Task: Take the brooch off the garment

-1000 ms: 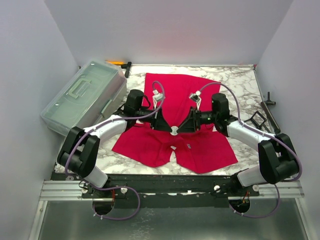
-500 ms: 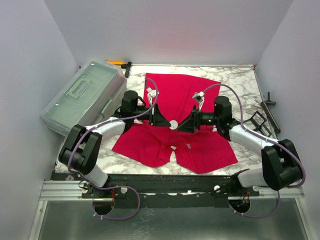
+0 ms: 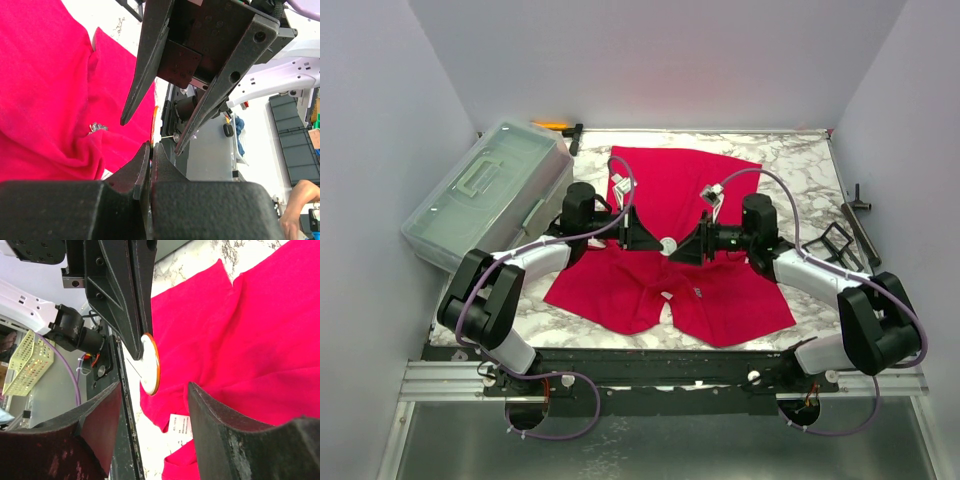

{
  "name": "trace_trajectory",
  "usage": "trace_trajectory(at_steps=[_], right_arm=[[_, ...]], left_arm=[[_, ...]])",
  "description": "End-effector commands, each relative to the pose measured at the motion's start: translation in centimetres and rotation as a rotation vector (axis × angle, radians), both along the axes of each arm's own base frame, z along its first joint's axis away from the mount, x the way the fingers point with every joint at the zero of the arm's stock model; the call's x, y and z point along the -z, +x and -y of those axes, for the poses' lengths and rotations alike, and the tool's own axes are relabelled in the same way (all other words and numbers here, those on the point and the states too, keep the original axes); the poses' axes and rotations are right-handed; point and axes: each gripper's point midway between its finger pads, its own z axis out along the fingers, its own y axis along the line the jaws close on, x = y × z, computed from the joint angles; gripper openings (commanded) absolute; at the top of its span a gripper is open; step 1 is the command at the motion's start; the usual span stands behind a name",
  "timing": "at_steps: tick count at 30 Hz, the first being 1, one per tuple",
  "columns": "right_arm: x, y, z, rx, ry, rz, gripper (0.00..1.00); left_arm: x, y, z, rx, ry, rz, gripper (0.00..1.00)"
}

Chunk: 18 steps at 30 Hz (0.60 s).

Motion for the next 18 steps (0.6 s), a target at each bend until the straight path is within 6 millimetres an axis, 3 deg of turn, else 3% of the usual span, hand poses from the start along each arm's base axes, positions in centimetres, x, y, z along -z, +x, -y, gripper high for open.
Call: trace_trajectory(at_steps=[1, 5, 12, 18], right_arm=[[-0.82, 1.36, -0.58, 0.028, -0.002, 0.057, 0.57], [-0.74, 1.80, -0.56, 0.042, -0.010, 0.056, 0.47], [-0.83, 1.93, -0.66, 0.045, -0.010, 0.048, 0.44], [-0.88, 2.15, -0.69, 0.056, -0.008, 0.041, 0.31]], left_arm=[[0.43, -0.09, 0.29, -0.005, -0.002, 0.013, 0.00], [0.52, -0.32, 0.42, 0.004, -0.001, 0.015, 0.00], [0.55, -0.70, 0.38, 0.014, -0.002, 0.028, 0.00], [0.53, -0.85, 0.37, 0.018, -0.003, 0.035, 0.00]])
